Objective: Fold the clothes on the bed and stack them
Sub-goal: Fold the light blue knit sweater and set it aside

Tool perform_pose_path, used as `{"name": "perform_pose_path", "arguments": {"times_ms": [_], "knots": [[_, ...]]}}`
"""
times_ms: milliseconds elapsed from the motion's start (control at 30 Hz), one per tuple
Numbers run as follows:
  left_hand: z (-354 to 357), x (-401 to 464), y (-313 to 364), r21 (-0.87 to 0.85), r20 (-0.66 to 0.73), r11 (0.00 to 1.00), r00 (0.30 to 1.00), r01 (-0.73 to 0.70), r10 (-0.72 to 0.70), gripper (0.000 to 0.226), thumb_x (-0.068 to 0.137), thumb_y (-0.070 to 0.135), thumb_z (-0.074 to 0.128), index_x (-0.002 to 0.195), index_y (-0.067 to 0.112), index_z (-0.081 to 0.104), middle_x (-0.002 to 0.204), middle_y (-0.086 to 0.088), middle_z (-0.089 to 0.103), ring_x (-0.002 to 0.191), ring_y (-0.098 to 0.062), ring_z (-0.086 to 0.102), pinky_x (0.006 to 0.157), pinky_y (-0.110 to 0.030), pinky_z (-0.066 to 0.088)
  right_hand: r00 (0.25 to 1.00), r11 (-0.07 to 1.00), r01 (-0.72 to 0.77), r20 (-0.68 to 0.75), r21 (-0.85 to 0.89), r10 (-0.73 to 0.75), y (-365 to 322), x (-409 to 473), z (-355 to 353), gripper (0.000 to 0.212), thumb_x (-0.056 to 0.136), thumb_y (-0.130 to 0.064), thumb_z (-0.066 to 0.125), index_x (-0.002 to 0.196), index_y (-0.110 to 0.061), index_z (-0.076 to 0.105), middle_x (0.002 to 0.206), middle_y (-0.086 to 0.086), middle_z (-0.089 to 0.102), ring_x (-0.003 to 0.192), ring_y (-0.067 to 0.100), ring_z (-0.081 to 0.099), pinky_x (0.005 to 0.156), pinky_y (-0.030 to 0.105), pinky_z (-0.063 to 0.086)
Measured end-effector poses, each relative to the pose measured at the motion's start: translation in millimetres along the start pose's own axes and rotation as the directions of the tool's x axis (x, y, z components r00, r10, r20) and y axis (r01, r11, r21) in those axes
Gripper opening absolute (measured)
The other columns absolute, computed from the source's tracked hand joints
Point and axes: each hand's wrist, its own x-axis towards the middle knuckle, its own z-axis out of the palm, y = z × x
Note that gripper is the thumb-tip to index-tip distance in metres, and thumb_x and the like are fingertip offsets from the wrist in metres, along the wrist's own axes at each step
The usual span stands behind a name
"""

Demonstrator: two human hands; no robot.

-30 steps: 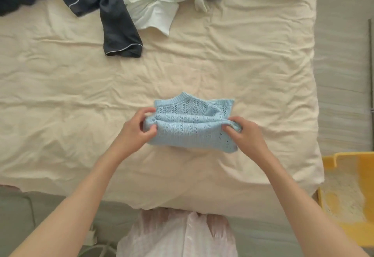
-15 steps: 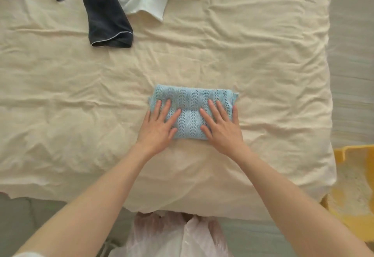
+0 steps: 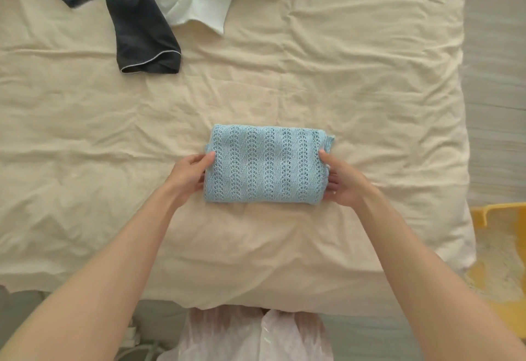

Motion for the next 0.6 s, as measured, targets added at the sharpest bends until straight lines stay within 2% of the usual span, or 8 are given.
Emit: {"name": "perform_pose_path", "arguments": {"times_ms": [100, 167, 233, 333, 400, 500, 533, 600], "knots": [[2.5, 2.3, 3.0, 0.008, 0.042, 1.000, 0.999, 0.010, -0.011, 0.037, 0.094, 0.024, 0.055, 0.127, 0.007, 0.053, 0.102, -0.004, 0.065, 0.077, -0.014, 0.063, 0.054, -0.022, 0.052, 0.998, 0.998, -0.055, 0.025, -0.024, 0.056, -4.0, 8.5, -4.0, 0.036, 0.086, -0.039, 0.064, 0.109, -0.011, 0.058, 0.082, 0.004, 0.065, 0.060, 0.014, 0.064, 0.046, 0.020, 0.049], [1.9, 2.6, 2.9, 0.021, 0.067, 1.000, 0.997, 0.021, -0.023, 0.036, 0.094, 0.019, 0.055, 0.128, 0.008, 0.051, 0.107, -0.006, 0.064, 0.081, -0.015, 0.063, 0.060, -0.025, 0.049, 0.998, 0.999, -0.041, 0.043, -0.022, 0.042, -2.8, 11.9, -3.0, 0.025, 0.088, -0.034, 0.062, 0.101, -0.012, 0.061, 0.074, 0.002, 0.069, 0.053, 0.013, 0.066, 0.044, 0.019, 0.049], [0.2, -0.1, 0.6, 0.020, 0.102, 0.999, 0.994, 0.027, -0.029, 0.036, 0.094, 0.012, 0.055, 0.128, 0.006, 0.050, 0.115, -0.009, 0.063, 0.088, -0.017, 0.063, 0.068, -0.028, 0.049, 0.998, 1.000, 0.005, 0.056, 0.007, -0.005, 0.0, 12.0, 0.5, 0.015, 0.090, -0.029, 0.060, 0.095, -0.015, 0.062, 0.071, -0.001, 0.072, 0.055, 0.011, 0.068, 0.044, 0.020, 0.050], [-3.3, -10.6, -3.2, -0.007, 0.125, 0.999, 0.991, 0.044, -0.043, 0.032, 0.093, 0.006, 0.053, 0.124, 0.005, 0.052, 0.111, -0.010, 0.064, 0.089, -0.020, 0.063, 0.071, -0.031, 0.050, 0.996, 0.997, 0.076, 0.055, 0.010, -0.076, 3.4, 3.1, 4.3, 0.008, 0.090, -0.022, 0.060, 0.093, -0.016, 0.063, 0.068, -0.004, 0.072, 0.056, 0.010, 0.068, 0.043, 0.021, 0.049], [-6.3, -19.8, -6.0, -0.039, 0.120, 0.998, 0.992, 0.052, -0.047, 0.029, 0.091, 0.003, 0.053, 0.120, 0.007, 0.052, 0.102, -0.007, 0.065, 0.086, -0.021, 0.064, 0.071, -0.034, 0.050, 0.992, 0.994, 0.108, 0.070, -0.034, -0.106, 5.9, -8.1, 2.9, 0.008, 0.090, -0.021, 0.060, 0.095, -0.016, 0.063, 0.074, -0.004, 0.073, 0.063, 0.012, 0.069, 0.050, 0.022, 0.051], [-12.8, -36.9, -12.5, -0.045, 0.112, 0.997, 0.992, 0.067, -0.062, 0.027, 0.090, 0.002, 0.054, 0.115, 0.009, 0.053, 0.098, -0.007, 0.066, 0.082, -0.021, 0.065, 0.067, -0.036, 0.051, 0.986, 0.986, 0.126, 0.122, -0.109, -0.112, 15.1, -26.9, 0.8, 0.017, 0.091, -0.025, 0.060, 0.107, -0.018, 0.062, 0.097, 0.003, 0.070, 0.086, 0.020, 0.066, 0.073, 0.032, 0.054], [-16.3, -42.2, -15.1, -0.038, 0.120, 0.997, 0.990, 0.074, -0.069, 0.025, 0.090, 0.002, 0.055, 0.114, 0.010, 0.054, 0.098, -0.007, 0.066, 0.080, -0.021, 0.065, 0.065, -0.035, 0.051, 0.984, 0.985, 0.125, 0.140, -0.117, -0.108, 20.0, -33.1, 0.8, 0.018, 0.091, -0.026, 0.059, 0.108, -0.019, 0.061, 0.100, 0.004, 0.069, 0.089, 0.021, 0.065, 0.076, 0.032, 0.054], [-25.3, -53.4, -18.9, -0.012, 0.153, 0.996, 0.985, 0.087, -0.084, 0.023, 0.090, 0.004, 0.055, 0.112, 0.011, 0.056, 0.100, -0.008, 0.066, 0.079, -0.021, 0.066, 0.062, -0.034, 0.052, 0.984, 0.989, 0.111, 0.150, -0.098, -0.096, 32.5, -47.4, 2.5, 0.018, 0.091, -0.031, 0.059, 0.105, -0.019, 0.060, 0.096, 0.003, 0.068, 0.086, 0.019, 0.063, 0.072, 0.031, 0.051]]}}
